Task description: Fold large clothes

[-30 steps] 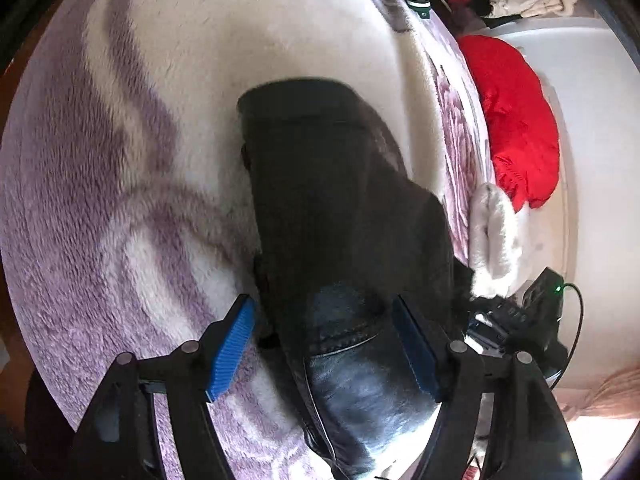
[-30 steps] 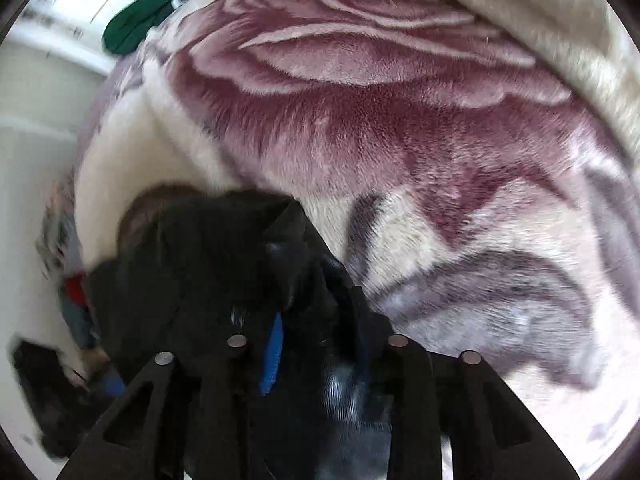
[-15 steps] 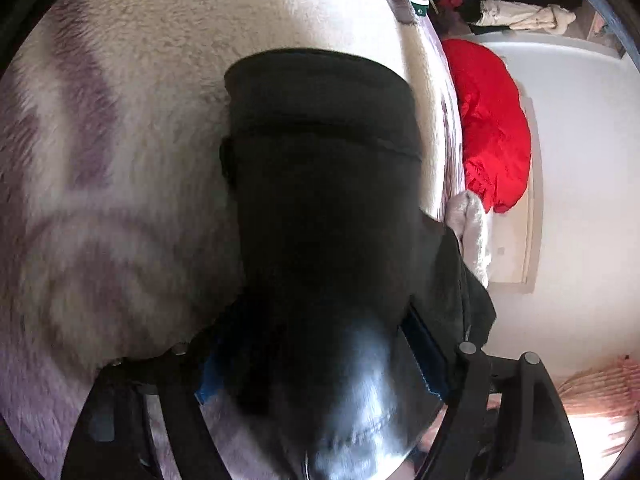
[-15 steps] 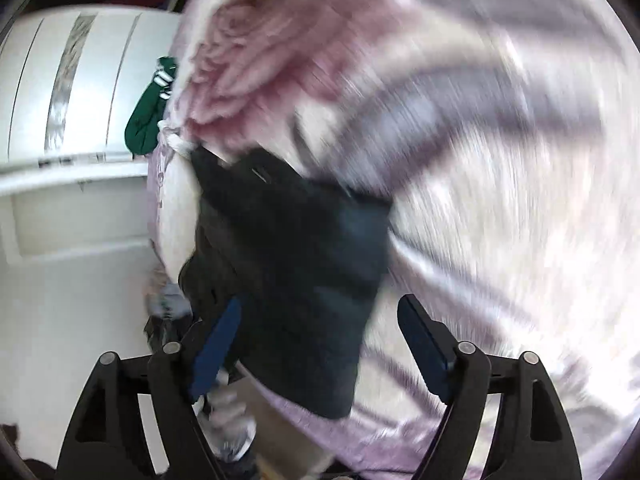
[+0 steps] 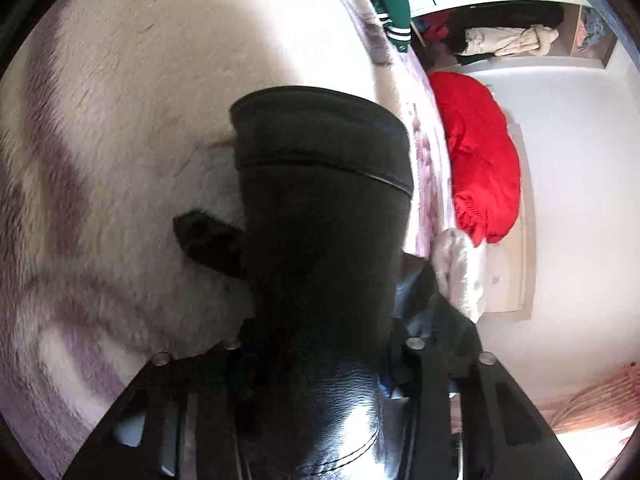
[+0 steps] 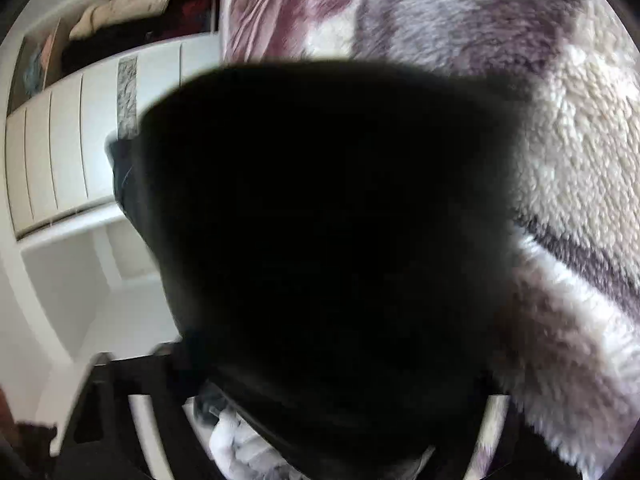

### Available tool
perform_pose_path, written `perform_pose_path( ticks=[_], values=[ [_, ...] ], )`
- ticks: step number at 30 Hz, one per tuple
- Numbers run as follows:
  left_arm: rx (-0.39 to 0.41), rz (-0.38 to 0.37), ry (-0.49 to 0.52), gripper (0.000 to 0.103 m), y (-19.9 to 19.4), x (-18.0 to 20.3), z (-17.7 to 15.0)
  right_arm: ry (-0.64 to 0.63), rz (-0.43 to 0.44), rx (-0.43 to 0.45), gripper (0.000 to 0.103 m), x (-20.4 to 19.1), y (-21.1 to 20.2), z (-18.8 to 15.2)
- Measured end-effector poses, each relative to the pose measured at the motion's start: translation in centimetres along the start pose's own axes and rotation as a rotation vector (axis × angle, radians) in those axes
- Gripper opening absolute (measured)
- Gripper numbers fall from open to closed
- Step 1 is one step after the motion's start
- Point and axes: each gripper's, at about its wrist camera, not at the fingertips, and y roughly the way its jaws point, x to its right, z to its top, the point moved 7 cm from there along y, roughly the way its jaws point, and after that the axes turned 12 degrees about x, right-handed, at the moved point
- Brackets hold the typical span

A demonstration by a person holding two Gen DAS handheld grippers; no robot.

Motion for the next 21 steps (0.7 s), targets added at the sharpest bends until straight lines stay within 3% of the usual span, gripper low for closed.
perform_pose_path(
  ticks=[5,12,18,21],
  values=[
    [0.008,0.006,-0.002,0.032,-1.0,1.9,0.4,0.036,-0.003,0.013,0.058,-1.8,-0.4,-0.6],
    [0.017,-0.033,0.042,0.031,-2.2,7.8,0.9,0.02,0.023,0.006,0.056,-6.9,-2.4,0.5],
    [0.007,-0.112,0.067,0.031,0.2,16.3,1.0,-0.046,0.052,0.048,0.055,-14.0,-6.2,4.7],
    [-0.006,-0.169,0.068,0.031,3.5,21.7,1.2,-0.081,0.062,0.106,0.055,-18.1,-8.8,8.8]
  ],
)
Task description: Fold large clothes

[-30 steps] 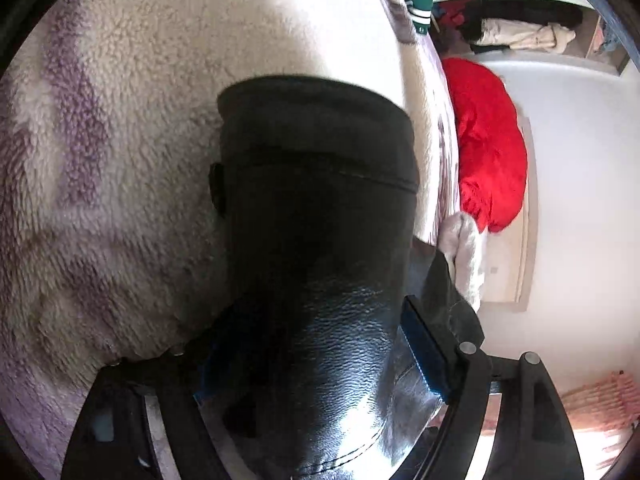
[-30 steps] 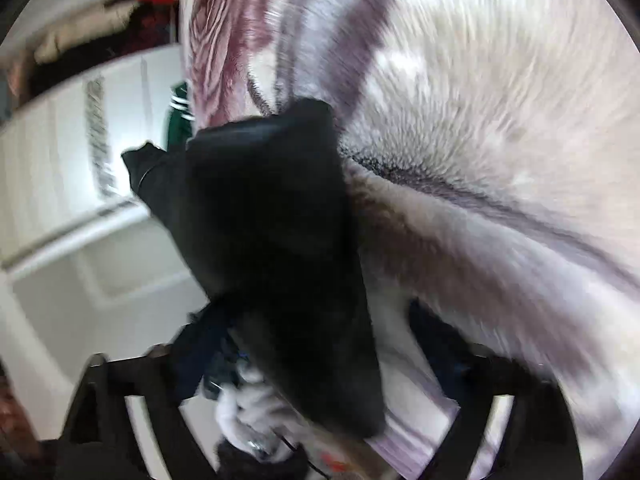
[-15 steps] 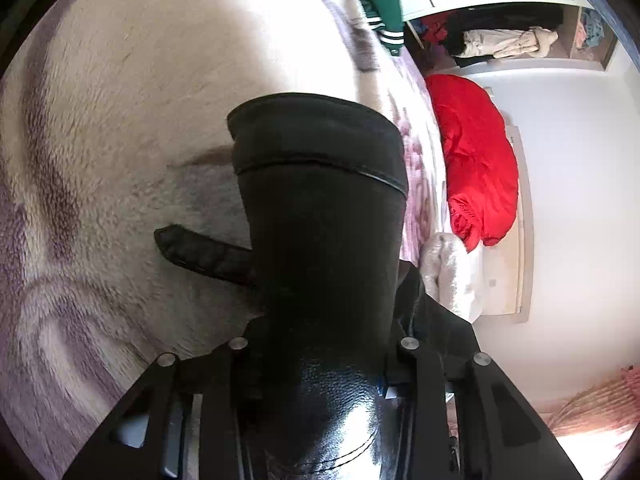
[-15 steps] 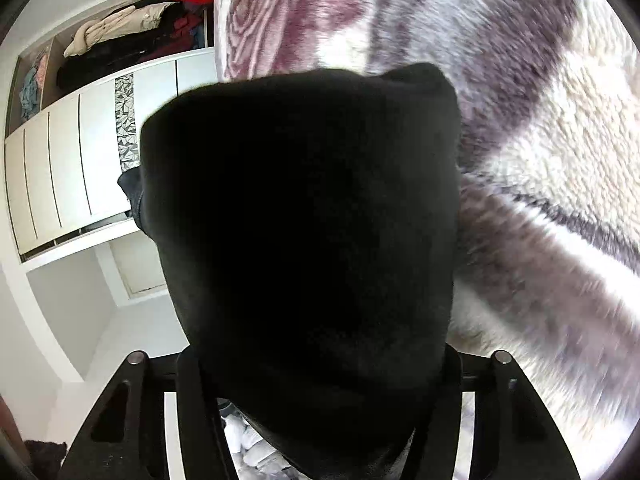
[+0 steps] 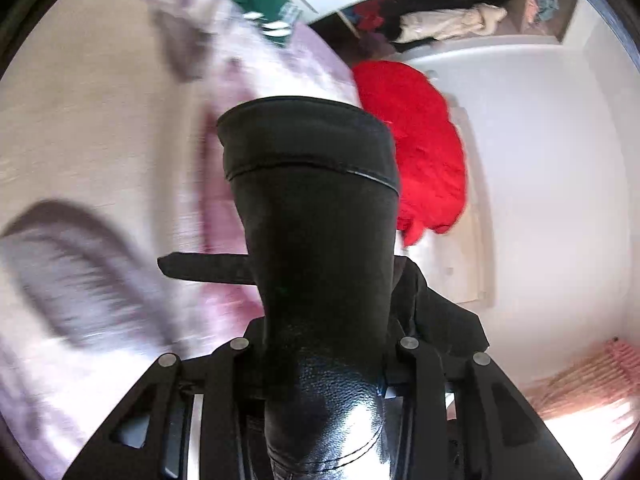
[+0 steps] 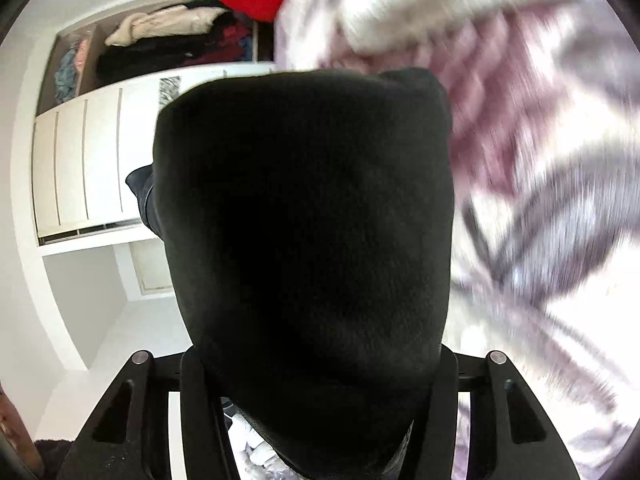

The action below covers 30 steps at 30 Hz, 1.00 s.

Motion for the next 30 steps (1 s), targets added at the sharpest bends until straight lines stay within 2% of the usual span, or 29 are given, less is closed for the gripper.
perform_pose_path(
  ticks=[5,8,13,16,18,21,23,26,28,30],
  values=[
    [-0.02,-0.083,0.009,0.031,9.2,7.7,-0.1,-0.054,0.008,0.096,0.055,-4.5,-2.5,9.9],
    [-0.031,-0.113,-0.008,0.031,14.5,10.2,-0.9,-0.087,-0.012,0.143,0.055,-5.9,-3.4,16.8],
    [-0.062,-0.128,-0.062,0.031,24.7,10.8,-2.6,-0.133,-0.076,0.182,0.055,-5.7,-3.7,28.5],
    [-0.091,-0.092,-0.067,0.032,29.8,8.9,-4.1,-0.124,-0.116,0.169,0.055,-3.4,-3.3,34.7],
    [-0.137,-0.045,-0.047,0.032,32.5,6.8,-5.8,-0.107,-0.151,0.15,0.055,-1.0,-1.8,37.7],
    [-0.201,-0.019,0.001,0.035,34.6,4.4,-7.3,-0.068,-0.228,0.12,0.056,4.8,-1.1,40.0],
    [-0.226,-0.033,0.061,0.037,34.3,4.7,-7.4,-0.031,-0.233,0.097,0.063,7.4,-1.0,40.0],
    [-0.319,-0.023,0.146,0.041,34.1,5.9,-7.0,0.022,-0.215,0.078,0.075,8.6,-0.8,40.2],
    [-0.345,0.015,0.218,0.045,33.9,6.6,-6.4,0.016,-0.261,0.08,0.08,8.5,-1.2,40.4],
    [-0.334,0.046,0.326,0.047,33.0,7.8,-6.1,-0.005,-0.313,0.09,0.084,8.1,-2.2,39.8]
  ],
)
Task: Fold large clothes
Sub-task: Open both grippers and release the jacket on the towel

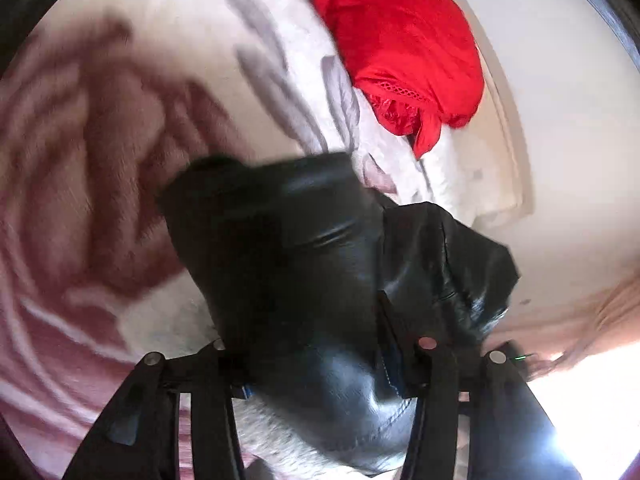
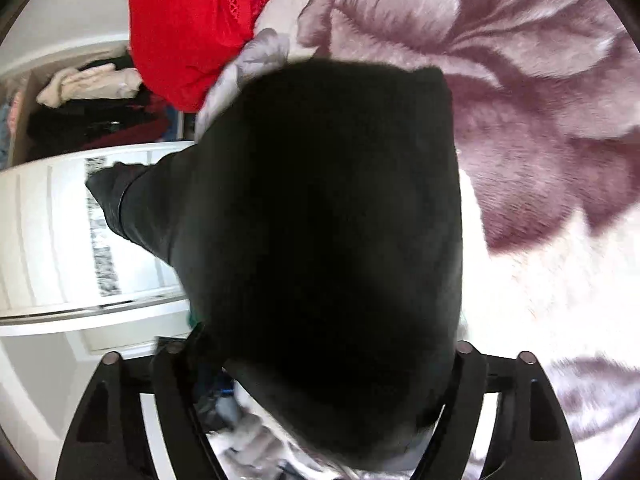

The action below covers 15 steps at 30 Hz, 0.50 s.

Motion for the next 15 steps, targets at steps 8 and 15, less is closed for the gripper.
perform_pose_path(
  ticks=[8,15],
  values=[
    [0.029,0.214,0.484,0.103,-5.8,5.7,0.7,-0.277,-0.602,0.288,0.1,-1.6,-6.2,-5.7],
    [0.002,0.324,0.822,0.103,-11.5,9.6,1.7,-0.347,-0.88,0.439,0.102,-5.8,-12.4,-16.6]
  ],
)
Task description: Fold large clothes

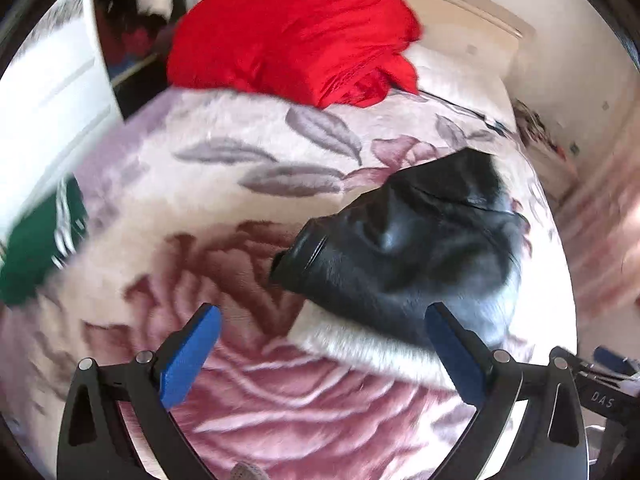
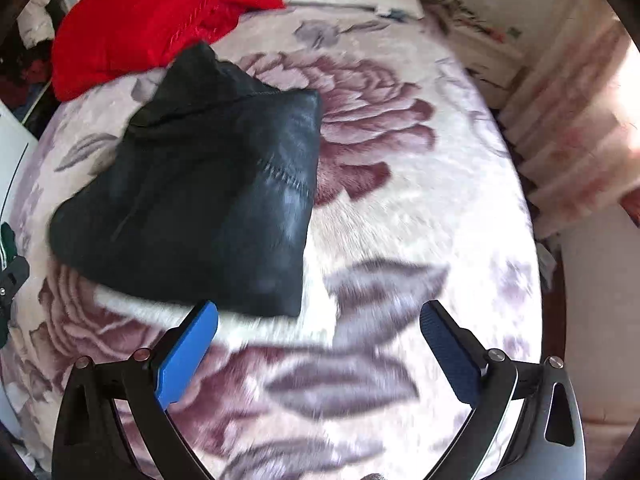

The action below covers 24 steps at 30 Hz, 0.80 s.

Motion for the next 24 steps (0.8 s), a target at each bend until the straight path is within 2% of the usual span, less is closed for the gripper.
perform_pose_path(
  ticks=[3,9,17,24],
  values=[
    [0.018,-0.011,0.054,0.103,-4.2,0.1,0.4,0.028,-0.046,0.064,0.102,0.7,-5.6,-0.4],
    [0.054,-0.021,0.107,0.103,-11.7,0.4,1.8,0.088,-0.043,0.126,0.102,2.2,-16.4,-1.9],
    [0.166,-0.053,0.161,0.103,-24.7,1.0,2.9,0.039,-0.074,0.249,0.102,3.5,-33.3,-4.5],
    [0.238,-0.092,0.15,0.103,-34.2,1.3,2.3,0.032,-0.101,0.387,0.102,5.3,-46.7,-6.5]
  ],
)
